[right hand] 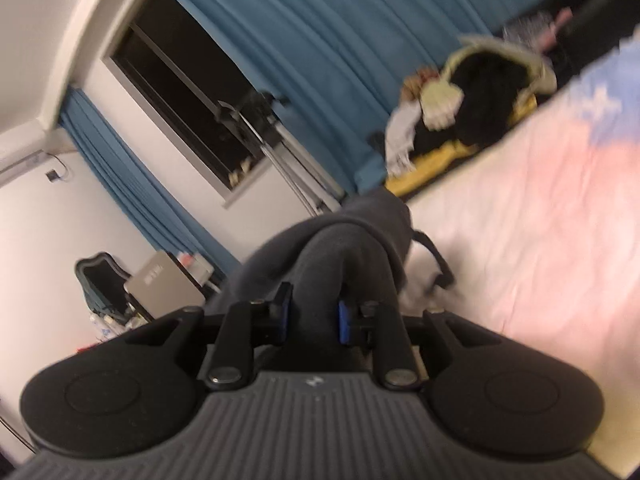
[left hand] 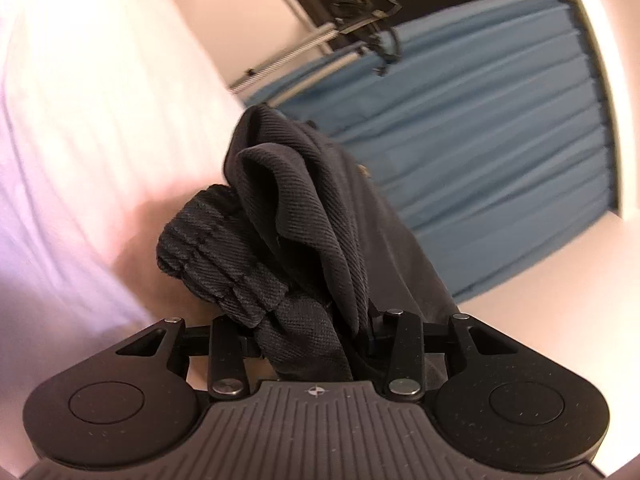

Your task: Fold clothes

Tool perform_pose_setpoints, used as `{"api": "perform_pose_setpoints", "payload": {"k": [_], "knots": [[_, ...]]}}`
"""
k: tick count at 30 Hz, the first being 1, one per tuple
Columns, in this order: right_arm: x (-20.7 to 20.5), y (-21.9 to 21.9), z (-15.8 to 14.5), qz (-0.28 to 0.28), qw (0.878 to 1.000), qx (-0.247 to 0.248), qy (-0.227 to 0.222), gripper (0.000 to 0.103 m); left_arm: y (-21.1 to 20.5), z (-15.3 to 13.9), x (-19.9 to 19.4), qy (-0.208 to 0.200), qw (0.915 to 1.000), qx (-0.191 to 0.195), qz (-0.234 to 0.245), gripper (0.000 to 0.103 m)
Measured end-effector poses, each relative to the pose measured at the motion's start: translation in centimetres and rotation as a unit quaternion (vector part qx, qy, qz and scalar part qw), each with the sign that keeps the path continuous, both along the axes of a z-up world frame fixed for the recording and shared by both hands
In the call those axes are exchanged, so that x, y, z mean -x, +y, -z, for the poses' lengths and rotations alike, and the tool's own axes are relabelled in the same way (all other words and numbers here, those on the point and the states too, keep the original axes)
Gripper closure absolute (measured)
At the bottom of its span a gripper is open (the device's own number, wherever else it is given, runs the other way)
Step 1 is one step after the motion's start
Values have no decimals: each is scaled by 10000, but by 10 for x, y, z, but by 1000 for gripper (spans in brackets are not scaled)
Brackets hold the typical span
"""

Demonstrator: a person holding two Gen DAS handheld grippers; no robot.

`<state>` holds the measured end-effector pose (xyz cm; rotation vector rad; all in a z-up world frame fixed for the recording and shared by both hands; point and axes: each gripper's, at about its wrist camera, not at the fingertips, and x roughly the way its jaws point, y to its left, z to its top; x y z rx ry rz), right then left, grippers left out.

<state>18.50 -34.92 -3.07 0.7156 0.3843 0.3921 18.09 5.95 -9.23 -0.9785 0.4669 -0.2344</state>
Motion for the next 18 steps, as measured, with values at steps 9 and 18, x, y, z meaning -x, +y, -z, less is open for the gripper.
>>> {"api": "perform_pose_setpoints", "payload": {"k": [9, 18], "knots": [[64, -112, -82, 552, 9960, 105, -700, 81, -122, -82, 8, -653, 9947, -258, 745, 58], [105, -291, -105, 1538, 9842, 358, -798, 81, -291, -105, -20, -833, 9812, -175, 1730, 58]]}}
